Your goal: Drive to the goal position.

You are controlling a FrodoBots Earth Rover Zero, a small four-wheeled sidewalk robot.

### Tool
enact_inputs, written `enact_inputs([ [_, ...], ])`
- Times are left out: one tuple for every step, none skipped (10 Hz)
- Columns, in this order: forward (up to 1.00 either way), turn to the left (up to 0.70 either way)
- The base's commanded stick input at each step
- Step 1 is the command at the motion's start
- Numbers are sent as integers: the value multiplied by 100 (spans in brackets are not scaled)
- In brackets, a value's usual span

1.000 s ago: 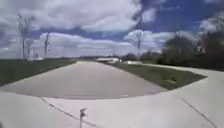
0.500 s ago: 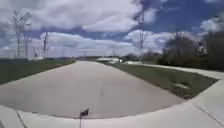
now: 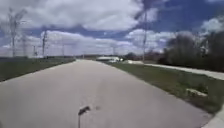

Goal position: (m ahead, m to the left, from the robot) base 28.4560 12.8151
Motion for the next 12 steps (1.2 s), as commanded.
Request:
enact_inputs([
  [100,0],
  [100,0],
  [100,0],
  [100,0],
  [100,0],
  [100,0],
  [100,0],
  [100,0],
  [100,0],
  [100,0],
  [100,15],
  [100,23],
])
